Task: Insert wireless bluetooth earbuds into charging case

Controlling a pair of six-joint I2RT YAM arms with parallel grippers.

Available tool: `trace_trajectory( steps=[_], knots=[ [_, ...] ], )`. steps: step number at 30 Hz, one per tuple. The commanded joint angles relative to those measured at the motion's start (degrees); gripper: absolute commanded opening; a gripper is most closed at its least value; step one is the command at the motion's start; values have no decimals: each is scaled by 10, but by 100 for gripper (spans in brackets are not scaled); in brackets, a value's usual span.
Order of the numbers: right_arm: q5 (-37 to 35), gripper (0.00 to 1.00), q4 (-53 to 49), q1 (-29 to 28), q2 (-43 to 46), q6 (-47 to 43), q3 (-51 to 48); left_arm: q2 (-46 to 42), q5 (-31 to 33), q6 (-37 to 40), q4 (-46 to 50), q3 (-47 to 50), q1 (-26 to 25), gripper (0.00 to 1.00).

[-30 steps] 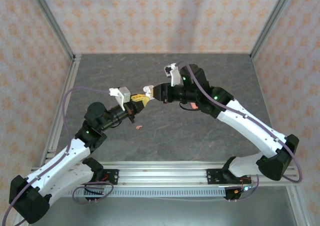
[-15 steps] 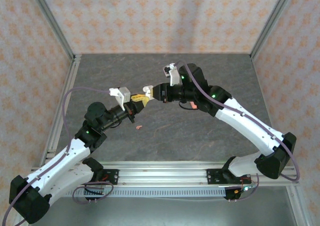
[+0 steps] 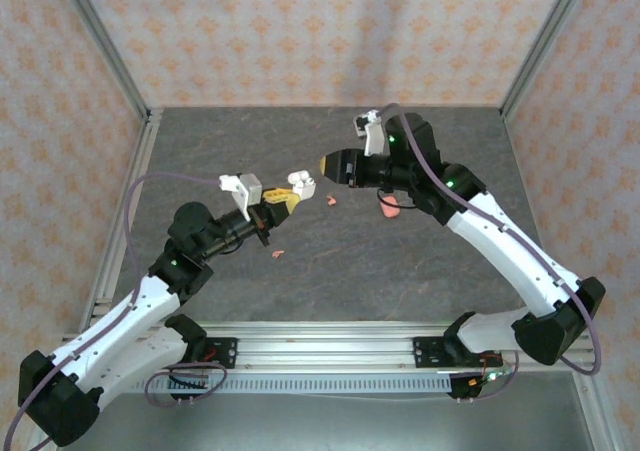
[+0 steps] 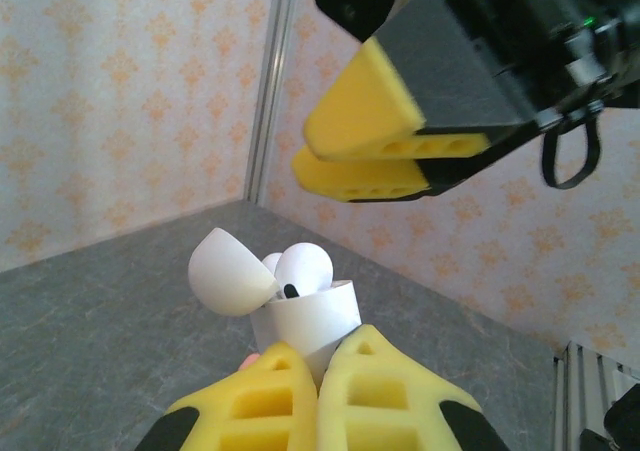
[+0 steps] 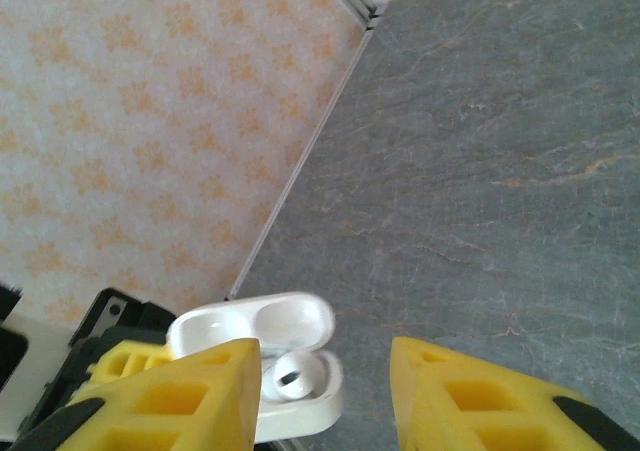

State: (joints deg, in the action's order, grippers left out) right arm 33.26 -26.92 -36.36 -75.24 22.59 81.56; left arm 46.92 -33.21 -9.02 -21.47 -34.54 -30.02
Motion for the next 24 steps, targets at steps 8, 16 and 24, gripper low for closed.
trace_trajectory(
  steps=[8,16,24],
  knots=[
    [148,39,54,36,-91,67,43,24,-66,20,12,-58,-3,0],
    [228,38,56,44,-136,75,69,44,-101,23,21,-75,-3,0],
    [301,35,64,43,-142,81,55,53,-87,35,33,-85,-3,0]
  ],
)
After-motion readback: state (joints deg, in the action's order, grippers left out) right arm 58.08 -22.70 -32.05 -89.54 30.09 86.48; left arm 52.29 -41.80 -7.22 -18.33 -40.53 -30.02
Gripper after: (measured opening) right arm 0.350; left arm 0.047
